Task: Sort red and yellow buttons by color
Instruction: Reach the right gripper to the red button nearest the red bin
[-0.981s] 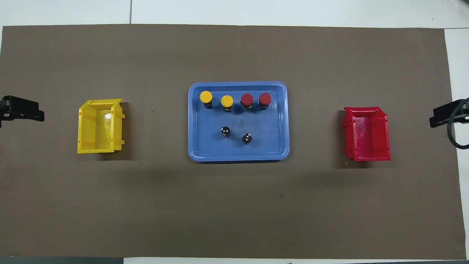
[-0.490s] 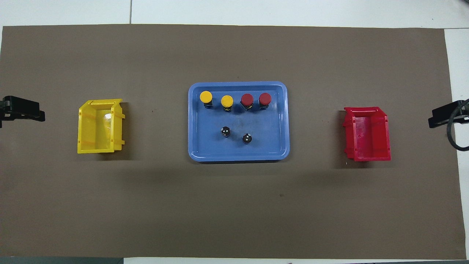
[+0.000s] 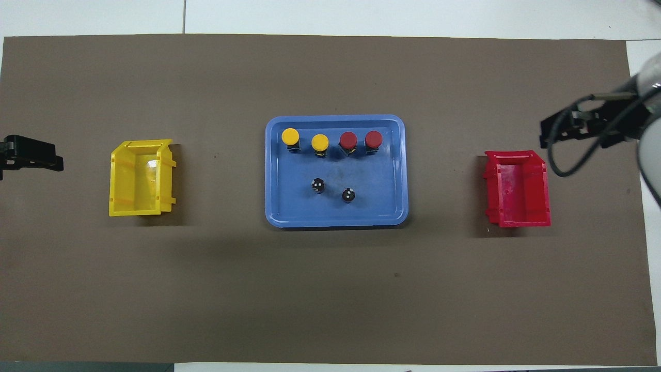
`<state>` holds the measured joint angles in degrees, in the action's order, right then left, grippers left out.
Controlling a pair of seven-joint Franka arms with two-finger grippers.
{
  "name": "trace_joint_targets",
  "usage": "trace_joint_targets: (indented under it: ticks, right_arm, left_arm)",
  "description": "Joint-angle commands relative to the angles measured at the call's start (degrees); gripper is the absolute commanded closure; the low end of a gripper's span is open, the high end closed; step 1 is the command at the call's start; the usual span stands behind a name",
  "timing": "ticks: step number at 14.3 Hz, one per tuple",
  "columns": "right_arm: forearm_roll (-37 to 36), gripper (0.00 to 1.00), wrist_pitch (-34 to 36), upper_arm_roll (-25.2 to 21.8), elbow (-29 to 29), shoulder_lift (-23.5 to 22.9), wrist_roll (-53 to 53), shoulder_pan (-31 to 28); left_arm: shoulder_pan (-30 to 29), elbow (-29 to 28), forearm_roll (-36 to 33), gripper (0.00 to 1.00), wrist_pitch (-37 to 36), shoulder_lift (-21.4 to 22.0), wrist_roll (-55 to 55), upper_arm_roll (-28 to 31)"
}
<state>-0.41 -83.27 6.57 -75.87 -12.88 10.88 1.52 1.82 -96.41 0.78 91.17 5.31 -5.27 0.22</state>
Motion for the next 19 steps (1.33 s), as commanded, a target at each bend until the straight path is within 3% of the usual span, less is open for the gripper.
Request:
trace_joint_targets:
  ticks: [1, 4, 6, 9, 15, 19]
  right_arm:
    - [-0.20, 0.00, -0.47, 0.81, 13.01, -11.97, 9.31, 6.62]
    - [-2.05, 0.00, -10.11, 0.81, 10.84, -14.10, 16.18, 11.40]
    - [-2.05, 0.00, -16.80, 0.98, 4.44, -14.02, 16.19, 11.84]
    - [-3.79, 0.00, -24.63, 0.98, -0.58, -15.86, 16.90, 15.18]
    - [-6.53, 0.00, -36.24, 1.07, -7.01, -18.23, 21.28, 15.53]
    - [-5.83, 0.04, -37.05, 1.07, -9.38, -18.85, 21.12, 15.53]
  left_arm:
    - [-0.50, -0.71, 0.63, 0.00, -0.37, 0.49, 0.26, -0.14]
    - [-0.42, -1.14, 0.63, 0.00, 0.76, 0.58, -0.70, -0.14]
    - [0.11, -2.90, 0.63, 0.00, 3.56, 1.02, -0.62, -0.14]
    - [0.11, -3.34, 0.63, 0.00, 3.23, 1.19, -0.44, -0.14]
    - [0.29, -4.92, 0.54, 0.00, 3.05, 2.07, -0.35, -0.31]
    - [0.29, -4.92, 0.54, 0.00, 3.05, 2.16, -0.44, -0.31]
